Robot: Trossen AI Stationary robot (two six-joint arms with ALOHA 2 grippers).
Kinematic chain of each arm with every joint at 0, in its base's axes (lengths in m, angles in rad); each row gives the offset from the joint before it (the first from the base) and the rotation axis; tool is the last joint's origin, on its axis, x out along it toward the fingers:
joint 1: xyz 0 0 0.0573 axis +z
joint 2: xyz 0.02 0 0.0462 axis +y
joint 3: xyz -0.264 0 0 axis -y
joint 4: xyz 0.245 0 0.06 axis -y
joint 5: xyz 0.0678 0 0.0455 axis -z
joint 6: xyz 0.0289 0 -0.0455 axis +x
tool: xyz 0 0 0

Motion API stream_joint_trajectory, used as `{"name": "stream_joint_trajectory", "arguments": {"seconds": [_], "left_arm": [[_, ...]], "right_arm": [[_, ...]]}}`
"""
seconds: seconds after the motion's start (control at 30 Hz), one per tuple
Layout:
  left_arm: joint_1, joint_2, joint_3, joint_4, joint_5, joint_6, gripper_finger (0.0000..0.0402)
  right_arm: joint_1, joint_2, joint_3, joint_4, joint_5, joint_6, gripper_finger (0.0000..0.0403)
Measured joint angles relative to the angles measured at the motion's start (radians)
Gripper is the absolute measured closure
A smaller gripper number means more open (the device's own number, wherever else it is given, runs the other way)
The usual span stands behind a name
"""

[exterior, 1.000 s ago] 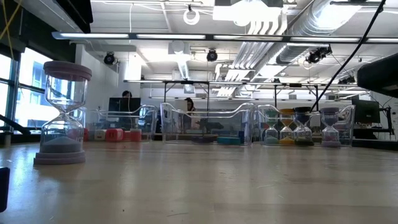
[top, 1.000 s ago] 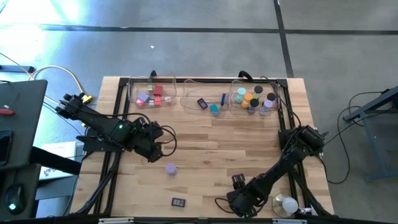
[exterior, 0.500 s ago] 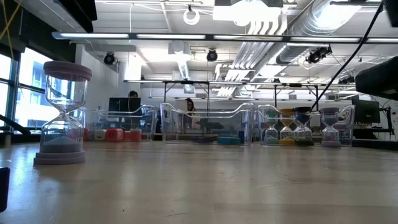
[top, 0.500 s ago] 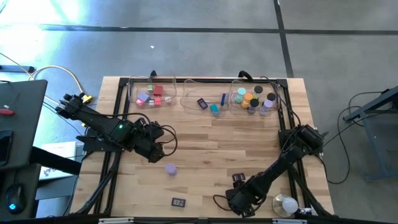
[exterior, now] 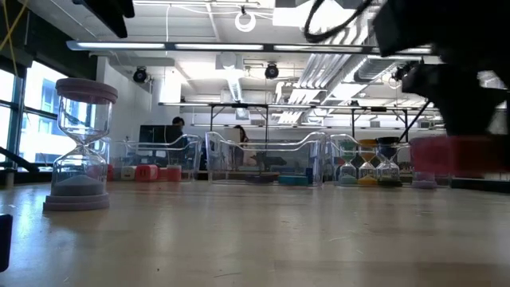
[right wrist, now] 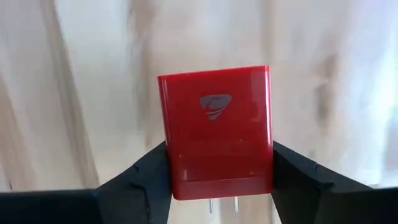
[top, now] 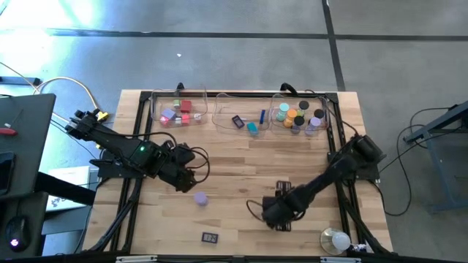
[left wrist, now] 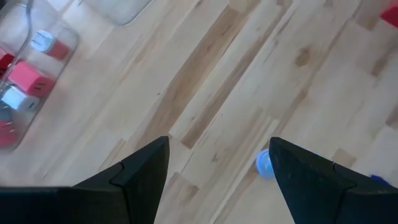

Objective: Pick & Place Office items
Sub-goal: Put the red charger adapter into the left transparent bin

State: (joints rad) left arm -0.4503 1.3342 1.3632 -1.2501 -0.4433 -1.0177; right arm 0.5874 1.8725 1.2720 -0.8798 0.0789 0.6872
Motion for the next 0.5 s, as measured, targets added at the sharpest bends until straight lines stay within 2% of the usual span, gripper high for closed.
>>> {"name": "stream_joint_trajectory", "arguments": {"seconds": [0.1, 0.33, 0.5], "left_arm": [[0.0, 0.0, 0.0, 0.039, 0.002, 0.019, 0.0132], [0.0, 0.005, 0.0, 0.215, 0.001, -0.013, 0.0132], [0.0, 0.023, 0.0, 0.388, 0.003, 0.133, 0.0132]], "right_arm": [[-0.047, -0.05, 0.0, 0.0, 0.033, 0.0, 0.0202], [-0.116, -0.168, 0.045, 0.061, 0.204, -0.037, 0.0202], [-0.126, -0.227, 0.094, 0.169, 0.331, -0.127, 0.0202]]}}
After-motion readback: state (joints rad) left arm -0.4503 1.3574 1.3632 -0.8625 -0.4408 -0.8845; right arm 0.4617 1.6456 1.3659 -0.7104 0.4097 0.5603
